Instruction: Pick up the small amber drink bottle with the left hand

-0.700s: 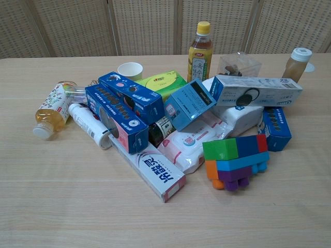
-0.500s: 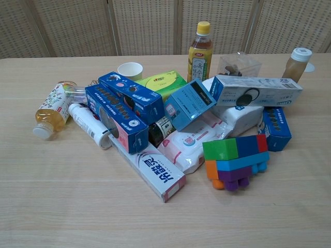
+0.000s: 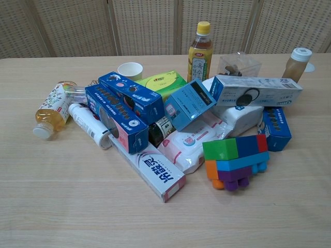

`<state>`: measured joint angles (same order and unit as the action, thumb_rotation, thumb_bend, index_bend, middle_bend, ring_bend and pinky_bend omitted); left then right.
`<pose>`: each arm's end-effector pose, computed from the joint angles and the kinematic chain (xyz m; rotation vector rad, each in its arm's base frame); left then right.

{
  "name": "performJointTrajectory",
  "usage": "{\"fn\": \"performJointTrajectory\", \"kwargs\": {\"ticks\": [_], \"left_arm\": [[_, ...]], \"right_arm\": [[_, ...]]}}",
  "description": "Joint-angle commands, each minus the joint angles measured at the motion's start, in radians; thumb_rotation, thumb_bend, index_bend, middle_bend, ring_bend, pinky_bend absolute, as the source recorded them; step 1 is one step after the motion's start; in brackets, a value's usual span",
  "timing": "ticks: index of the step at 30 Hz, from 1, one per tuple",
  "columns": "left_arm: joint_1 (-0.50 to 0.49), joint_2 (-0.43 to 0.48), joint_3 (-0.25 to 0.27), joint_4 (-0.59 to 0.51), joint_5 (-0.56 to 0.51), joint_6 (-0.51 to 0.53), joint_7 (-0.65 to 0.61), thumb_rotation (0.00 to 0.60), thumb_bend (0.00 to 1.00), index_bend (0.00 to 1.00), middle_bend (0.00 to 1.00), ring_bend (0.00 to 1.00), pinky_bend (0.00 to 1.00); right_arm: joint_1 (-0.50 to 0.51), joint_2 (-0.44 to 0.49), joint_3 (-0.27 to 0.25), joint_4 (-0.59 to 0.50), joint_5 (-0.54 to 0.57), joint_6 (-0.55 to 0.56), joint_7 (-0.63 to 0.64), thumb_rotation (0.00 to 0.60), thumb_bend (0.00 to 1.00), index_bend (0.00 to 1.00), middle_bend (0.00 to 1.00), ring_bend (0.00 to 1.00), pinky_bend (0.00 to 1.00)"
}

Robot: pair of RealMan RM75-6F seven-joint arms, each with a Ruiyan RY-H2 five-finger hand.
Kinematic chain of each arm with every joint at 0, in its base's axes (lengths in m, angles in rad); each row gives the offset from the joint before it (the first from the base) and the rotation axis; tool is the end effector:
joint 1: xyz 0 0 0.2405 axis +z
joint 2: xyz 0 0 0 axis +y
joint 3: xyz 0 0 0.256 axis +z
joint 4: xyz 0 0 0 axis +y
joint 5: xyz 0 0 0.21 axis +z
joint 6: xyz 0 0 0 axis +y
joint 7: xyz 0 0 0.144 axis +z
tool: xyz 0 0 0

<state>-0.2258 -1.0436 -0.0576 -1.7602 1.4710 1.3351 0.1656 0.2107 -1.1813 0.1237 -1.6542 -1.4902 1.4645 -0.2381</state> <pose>-0.2688 0.2187 0.1513 -1.5737 -0.8468 -0.8470 -0.2661 -0.2302 0.1443 1.4546 -0.6914 0.9336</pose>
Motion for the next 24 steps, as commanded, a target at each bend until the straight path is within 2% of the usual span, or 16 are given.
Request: {"fn": "performJointTrajectory", "kwargs": {"ticks": [1,5,12,17,24], "left_arm": [[-0.018,0.0,0.003,0.012,-0.007,-0.034,0.006,0.6,0.35,0.09,0.01,0.0,0.0],[-0.043,-0.007,0.004,0.027,-0.011,-0.073,0.029,0.6,0.35,0.08,0.0,0.0,0.0],[-0.102,-0.052,-0.001,0.113,-0.038,-0.16,0.101,0.6,0.35,0.0,0.0,0.0,0.0],[-0.154,-0.135,-0.013,0.211,-0.075,-0.232,0.129,0.6,0.35,0.0,0.0,0.0,0.0],[-0.199,-0.258,-0.019,0.364,-0.073,-0.263,0.104,0.6,0.35,0.0,0.0,0.0,0.0]], "right_arm": [[0.001,-0.003,0.0,0.001,0.004,-0.004,-0.002,0.0,0.19,0.0,0.12,0.0,0.0],[-0.002,-0.005,-0.003,0.001,0.009,-0.008,-0.003,0.0,0.19,0.0,0.12,0.0,0.0],[-0.01,-0.008,-0.006,0.001,0.009,0.001,-0.003,0.0,0.19,0.0,0.12,0.0,0.0],[-0.016,-0.007,-0.008,-0.005,0.009,0.007,-0.007,0.0,0.19,0.0,0.12,0.0,0.0],[-0.036,0.012,-0.009,-0.025,0.014,0.028,-0.008,0.0,0.19,0.0,0.12,0.0,0.0]]}}
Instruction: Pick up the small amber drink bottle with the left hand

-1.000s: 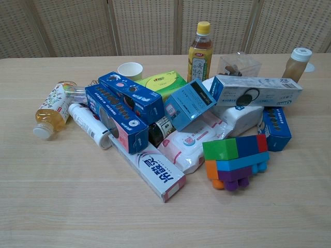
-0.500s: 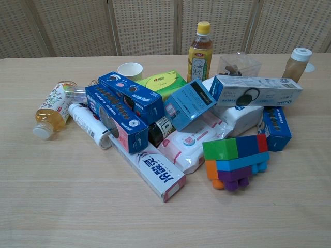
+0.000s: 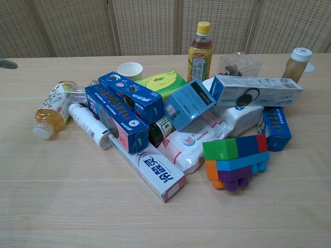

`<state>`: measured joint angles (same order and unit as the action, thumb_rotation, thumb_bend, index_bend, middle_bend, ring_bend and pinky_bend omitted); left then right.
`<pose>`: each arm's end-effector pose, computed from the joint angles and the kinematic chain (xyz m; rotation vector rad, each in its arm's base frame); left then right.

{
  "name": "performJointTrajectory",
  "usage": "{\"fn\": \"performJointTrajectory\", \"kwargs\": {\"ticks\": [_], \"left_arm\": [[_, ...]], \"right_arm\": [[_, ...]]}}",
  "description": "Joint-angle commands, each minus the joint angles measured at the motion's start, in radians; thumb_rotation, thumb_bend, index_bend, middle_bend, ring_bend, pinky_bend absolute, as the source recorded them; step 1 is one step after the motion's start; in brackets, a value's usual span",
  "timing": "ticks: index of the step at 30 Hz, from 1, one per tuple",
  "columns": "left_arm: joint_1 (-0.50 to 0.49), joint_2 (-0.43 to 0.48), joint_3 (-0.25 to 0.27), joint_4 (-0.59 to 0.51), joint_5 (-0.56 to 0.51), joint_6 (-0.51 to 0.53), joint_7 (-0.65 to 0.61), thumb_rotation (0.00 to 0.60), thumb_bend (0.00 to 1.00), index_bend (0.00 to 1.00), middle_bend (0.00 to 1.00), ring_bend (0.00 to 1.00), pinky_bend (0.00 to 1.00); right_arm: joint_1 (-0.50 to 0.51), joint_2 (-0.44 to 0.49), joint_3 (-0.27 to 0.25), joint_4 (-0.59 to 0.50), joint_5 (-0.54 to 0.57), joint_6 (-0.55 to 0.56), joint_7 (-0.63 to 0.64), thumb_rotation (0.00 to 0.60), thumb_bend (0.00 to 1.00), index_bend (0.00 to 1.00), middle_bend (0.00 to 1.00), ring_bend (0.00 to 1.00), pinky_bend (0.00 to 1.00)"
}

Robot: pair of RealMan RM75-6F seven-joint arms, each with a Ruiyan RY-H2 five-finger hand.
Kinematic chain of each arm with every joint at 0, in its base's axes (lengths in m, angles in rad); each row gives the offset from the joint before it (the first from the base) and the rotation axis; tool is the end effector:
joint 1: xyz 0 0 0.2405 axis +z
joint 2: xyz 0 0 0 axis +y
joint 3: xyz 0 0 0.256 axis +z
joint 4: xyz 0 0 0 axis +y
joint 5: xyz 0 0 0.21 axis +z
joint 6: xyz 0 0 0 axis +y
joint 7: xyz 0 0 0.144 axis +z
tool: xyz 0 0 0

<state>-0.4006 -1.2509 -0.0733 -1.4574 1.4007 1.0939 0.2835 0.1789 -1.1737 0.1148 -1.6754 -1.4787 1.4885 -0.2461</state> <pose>-0.2889 0.2805 0.0890 -1.7717 -0.7302 -0.6339 -0.2711 -0.2191 0.1473 1.4206 -0.7137 0.9146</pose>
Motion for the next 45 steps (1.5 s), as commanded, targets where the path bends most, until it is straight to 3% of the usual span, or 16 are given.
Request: {"fn": "performJointTrajectory", "kwargs": {"ticks": [1,16,28,36,45], "left_arm": [[-0.033,-0.07,-0.002,0.088,-0.001,-0.029,-0.012,0.6,0.35,0.0,0.0,0.0,0.0],[-0.107,-0.266,-0.004,0.314,-0.025,-0.089,0.04,0.6,0.35,0.0,0.0,0.0,0.0],[-0.134,-0.338,0.013,0.427,-0.032,-0.12,0.068,0.6,0.35,0.0,0.0,0.0,0.0],[-0.154,-0.388,0.021,0.456,0.004,-0.093,0.07,0.6,0.35,0.0,0.0,0.0,0.0],[-0.168,-0.398,0.023,0.41,0.042,-0.052,0.037,0.6,0.35,0.0,0.0,0.0,0.0]], "right_arm": [[-0.007,0.007,-0.001,-0.005,0.002,0.007,0.0,0.0,0.19,0.0,0.12,0.0,0.0],[-0.06,0.027,-0.015,-0.017,0.015,0.048,0.015,0.0,0.19,0.0,0.12,0.0,0.0],[-0.093,0.044,-0.018,-0.021,0.012,0.078,0.041,0.0,0.19,0.0,0.12,0.0,0.0],[-0.105,0.05,-0.018,-0.022,0.009,0.084,0.053,0.0,0.19,0.0,0.12,0.0,0.0],[-0.115,0.049,-0.018,-0.017,0.008,0.087,0.067,0.0,0.19,0.0,0.12,0.0,0.0]]}}
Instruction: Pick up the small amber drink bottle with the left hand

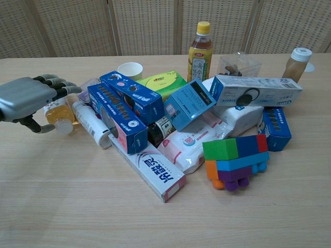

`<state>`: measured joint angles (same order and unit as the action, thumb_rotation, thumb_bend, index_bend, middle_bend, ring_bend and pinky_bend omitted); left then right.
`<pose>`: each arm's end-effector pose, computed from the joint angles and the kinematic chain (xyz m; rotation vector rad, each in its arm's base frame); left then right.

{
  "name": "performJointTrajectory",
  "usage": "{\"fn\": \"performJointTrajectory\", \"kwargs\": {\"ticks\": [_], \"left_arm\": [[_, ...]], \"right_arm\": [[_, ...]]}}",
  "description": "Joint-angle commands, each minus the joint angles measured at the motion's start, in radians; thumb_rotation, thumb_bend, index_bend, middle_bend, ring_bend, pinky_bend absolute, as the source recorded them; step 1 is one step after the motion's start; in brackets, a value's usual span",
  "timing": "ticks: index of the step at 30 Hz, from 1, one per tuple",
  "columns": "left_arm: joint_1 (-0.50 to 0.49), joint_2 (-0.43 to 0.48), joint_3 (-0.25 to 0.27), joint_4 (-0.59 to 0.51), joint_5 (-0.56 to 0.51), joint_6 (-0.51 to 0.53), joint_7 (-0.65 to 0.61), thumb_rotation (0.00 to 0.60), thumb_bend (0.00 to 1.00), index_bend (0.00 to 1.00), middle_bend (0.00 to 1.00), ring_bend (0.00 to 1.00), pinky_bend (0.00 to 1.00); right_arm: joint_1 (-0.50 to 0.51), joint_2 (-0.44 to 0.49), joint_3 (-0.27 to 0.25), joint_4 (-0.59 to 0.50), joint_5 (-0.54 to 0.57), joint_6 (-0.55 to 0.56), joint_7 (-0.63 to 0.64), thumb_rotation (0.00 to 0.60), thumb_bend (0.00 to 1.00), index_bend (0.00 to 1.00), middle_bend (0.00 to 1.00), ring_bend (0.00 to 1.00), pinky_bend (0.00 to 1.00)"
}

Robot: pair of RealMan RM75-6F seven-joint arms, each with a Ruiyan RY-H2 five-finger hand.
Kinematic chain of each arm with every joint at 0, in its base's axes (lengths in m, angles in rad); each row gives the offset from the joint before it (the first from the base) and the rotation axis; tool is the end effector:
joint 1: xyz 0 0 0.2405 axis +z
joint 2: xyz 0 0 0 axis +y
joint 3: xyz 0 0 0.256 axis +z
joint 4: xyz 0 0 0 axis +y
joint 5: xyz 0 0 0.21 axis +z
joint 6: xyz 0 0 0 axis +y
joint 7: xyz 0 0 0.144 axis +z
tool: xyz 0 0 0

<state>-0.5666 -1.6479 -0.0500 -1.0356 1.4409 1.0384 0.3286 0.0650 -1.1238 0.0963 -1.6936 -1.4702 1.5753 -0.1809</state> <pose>-0.2613 0.3258 -0.0196 -1.9206 -0.5459 -0.6352 -0.2937 -0.1822 0.1706 1.3022 -0.7642 0.8823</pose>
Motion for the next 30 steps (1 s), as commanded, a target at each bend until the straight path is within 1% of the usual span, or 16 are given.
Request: {"fn": "performJointTrajectory", "kwargs": {"ticks": [1,6,13,16,19,24,30], "left_arm": [[-0.003,-0.002,-0.002,-0.019,0.0,0.002,-0.014,0.6,0.35,0.0,0.0,0.0,0.0],[0.002,0.003,-0.003,-0.053,-0.009,0.002,-0.041,0.6,0.35,0.0,0.0,0.0,0.0],[0.034,0.103,0.014,-0.109,0.001,0.04,-0.083,0.6,0.35,0.0,0.0,0.0,0.0],[0.041,0.141,0.02,-0.121,-0.011,0.025,-0.109,0.6,0.35,0.0,0.0,0.0,0.0],[0.041,0.156,0.022,-0.115,-0.025,-0.002,-0.123,0.6,0.35,0.0,0.0,0.0,0.0],[0.031,0.137,0.024,-0.072,-0.038,-0.039,-0.139,0.6,0.35,0.0,0.0,0.0,0.0],[0.008,0.09,0.017,0.003,-0.055,-0.093,-0.156,0.6,0.35,0.0,0.0,0.0,0.0]], "right_arm": [[-0.001,-0.002,0.001,0.002,0.0,0.0,0.003,0.0,0.19,0.0,0.12,0.0,0.0],[-0.001,-0.003,0.003,-0.001,-0.008,0.0,0.004,0.0,0.19,0.0,0.12,0.0,0.0],[0.006,-0.013,0.004,0.002,-0.012,-0.014,0.001,0.0,0.19,0.0,0.12,0.0,0.0],[0.012,-0.022,0.006,0.005,-0.011,-0.023,-0.002,0.0,0.19,0.0,0.12,0.0,0.0],[0.018,-0.028,0.008,0.003,-0.012,-0.03,-0.01,0.0,0.19,0.0,0.12,0.0,0.0],[0.02,-0.025,0.012,-0.012,-0.01,-0.03,-0.028,0.0,0.19,0.0,0.12,0.0,0.0],[0.017,-0.016,0.013,-0.031,-0.007,-0.029,-0.04,0.0,0.19,0.0,0.12,0.0,0.0]]}}
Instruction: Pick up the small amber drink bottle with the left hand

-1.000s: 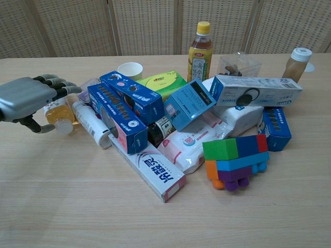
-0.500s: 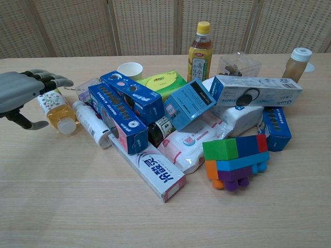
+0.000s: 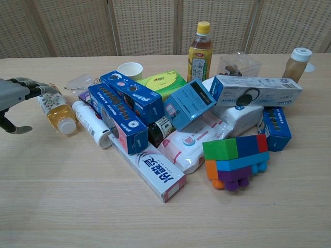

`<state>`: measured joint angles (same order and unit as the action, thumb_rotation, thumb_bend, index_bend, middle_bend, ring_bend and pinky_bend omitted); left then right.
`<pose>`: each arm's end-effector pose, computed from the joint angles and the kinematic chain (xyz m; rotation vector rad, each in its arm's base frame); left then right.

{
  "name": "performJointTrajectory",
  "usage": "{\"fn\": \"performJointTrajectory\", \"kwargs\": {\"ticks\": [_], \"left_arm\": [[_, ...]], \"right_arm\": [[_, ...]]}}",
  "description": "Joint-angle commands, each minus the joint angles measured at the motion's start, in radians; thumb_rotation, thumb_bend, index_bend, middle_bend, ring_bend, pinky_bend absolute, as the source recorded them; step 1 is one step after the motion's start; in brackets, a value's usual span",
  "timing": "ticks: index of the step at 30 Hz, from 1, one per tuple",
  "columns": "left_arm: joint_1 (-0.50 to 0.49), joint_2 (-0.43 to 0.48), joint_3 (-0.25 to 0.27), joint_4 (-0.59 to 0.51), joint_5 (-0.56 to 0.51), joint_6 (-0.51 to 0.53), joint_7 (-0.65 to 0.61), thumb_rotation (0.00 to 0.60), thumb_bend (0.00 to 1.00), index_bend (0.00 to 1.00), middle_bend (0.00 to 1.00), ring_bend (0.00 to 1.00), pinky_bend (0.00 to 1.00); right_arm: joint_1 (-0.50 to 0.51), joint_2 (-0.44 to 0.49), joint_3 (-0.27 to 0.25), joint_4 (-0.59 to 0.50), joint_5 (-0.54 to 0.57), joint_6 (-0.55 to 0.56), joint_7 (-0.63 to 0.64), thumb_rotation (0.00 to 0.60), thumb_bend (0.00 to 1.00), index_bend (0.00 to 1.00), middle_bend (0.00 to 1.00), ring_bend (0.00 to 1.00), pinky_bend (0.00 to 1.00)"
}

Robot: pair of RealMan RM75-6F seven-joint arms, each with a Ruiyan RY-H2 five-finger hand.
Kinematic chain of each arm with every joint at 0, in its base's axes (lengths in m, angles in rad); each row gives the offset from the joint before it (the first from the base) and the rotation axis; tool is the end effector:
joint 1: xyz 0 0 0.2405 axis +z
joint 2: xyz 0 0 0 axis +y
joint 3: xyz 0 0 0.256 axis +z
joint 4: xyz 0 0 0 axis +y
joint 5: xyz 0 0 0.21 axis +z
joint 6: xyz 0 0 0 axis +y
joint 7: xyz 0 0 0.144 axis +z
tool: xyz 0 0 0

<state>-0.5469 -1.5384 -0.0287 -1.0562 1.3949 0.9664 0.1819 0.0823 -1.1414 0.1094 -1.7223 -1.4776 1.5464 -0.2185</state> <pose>-0.2989 0.3267 0.0138 -1.8809 -0.7189 -0.5723 -0.2825 -0.1896 0.1608 1.3280 -0.7708 0.8985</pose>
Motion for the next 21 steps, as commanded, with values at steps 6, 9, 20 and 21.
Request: {"fn": "performJointTrajectory", "kwargs": {"ticks": [6,9,20,21], "left_arm": [[-0.04,-0.06,-0.019,0.068,-0.019,-0.057,-0.021,0.6,0.35,0.0,0.0,0.0,0.0],[-0.051,-0.076,-0.025,0.081,-0.018,-0.061,-0.025,0.6,0.35,0.0,0.0,0.0,0.0],[-0.065,-0.084,-0.031,0.085,-0.042,-0.091,-0.009,0.6,0.35,0.0,0.0,0.0,0.0],[-0.065,-0.084,-0.032,0.083,-0.045,-0.093,-0.008,0.6,0.35,0.02,0.02,0.01,0.0]], "right_arm": [[-0.004,0.004,0.0,-0.01,0.005,0.001,-0.009,0.0,0.19,0.0,0.12,0.0,0.0],[-0.006,0.006,-0.001,-0.012,0.007,0.001,-0.011,0.0,0.19,0.0,0.12,0.0,0.0],[-0.017,0.012,-0.002,-0.014,0.005,0.015,-0.002,0.0,0.19,0.0,0.12,0.0,0.0],[-0.018,0.013,-0.002,-0.014,0.004,0.016,-0.001,0.0,0.19,0.0,0.12,0.0,0.0]]}}
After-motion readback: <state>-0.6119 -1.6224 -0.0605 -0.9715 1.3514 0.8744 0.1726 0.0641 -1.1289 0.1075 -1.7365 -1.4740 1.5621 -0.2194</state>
